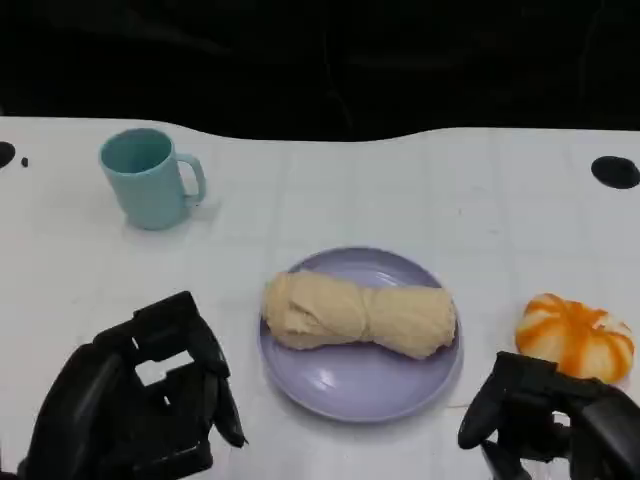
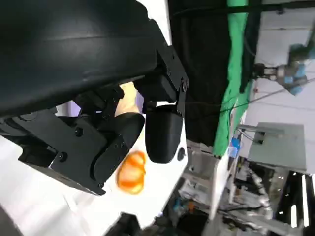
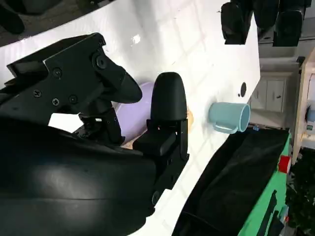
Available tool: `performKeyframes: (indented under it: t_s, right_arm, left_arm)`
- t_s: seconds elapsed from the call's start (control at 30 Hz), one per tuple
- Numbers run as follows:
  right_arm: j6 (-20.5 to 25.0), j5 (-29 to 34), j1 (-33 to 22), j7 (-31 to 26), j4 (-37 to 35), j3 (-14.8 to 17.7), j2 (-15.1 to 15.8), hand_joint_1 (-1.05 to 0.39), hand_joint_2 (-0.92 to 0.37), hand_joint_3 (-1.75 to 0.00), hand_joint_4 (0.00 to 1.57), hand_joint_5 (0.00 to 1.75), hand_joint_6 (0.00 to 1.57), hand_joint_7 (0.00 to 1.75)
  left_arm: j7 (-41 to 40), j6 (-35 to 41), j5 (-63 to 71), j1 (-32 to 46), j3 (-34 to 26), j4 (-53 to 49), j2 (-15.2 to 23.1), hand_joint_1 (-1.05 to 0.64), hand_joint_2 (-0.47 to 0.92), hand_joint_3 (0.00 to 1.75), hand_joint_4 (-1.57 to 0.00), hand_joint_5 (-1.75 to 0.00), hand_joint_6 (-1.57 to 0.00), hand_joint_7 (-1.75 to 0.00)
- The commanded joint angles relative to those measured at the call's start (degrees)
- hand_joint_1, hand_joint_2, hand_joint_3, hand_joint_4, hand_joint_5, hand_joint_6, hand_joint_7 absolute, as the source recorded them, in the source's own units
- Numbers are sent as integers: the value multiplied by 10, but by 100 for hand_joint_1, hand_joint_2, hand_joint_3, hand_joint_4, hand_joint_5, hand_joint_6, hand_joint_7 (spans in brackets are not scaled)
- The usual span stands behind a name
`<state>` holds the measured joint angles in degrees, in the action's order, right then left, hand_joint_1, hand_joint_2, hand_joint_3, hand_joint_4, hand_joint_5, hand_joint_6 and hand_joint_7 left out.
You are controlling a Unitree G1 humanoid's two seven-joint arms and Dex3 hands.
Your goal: Grasp the towel on the left side of the plate with the left hand and place it into the plate.
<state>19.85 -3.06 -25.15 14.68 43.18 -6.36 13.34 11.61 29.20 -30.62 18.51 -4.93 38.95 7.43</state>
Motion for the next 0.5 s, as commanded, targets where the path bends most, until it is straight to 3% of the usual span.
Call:
performKeyframes:
  t_s: [0.03,0.5]
  right_arm:
    - [-19,-3,-3,4,-9,7,7,-4,-58,-111,73,175,64,144]
    - [-49,-1,-11,2,-23,11,5,-5,-58,-111,71,175,62,144]
  left_arm:
    - [-31,49,-36,-11,-20,-17,-3,-7,46,150,-92,-175,-75,-174]
    - [-42,111,-54,-27,-30,-28,14,-9,44,151,-88,-175,-75,-175]
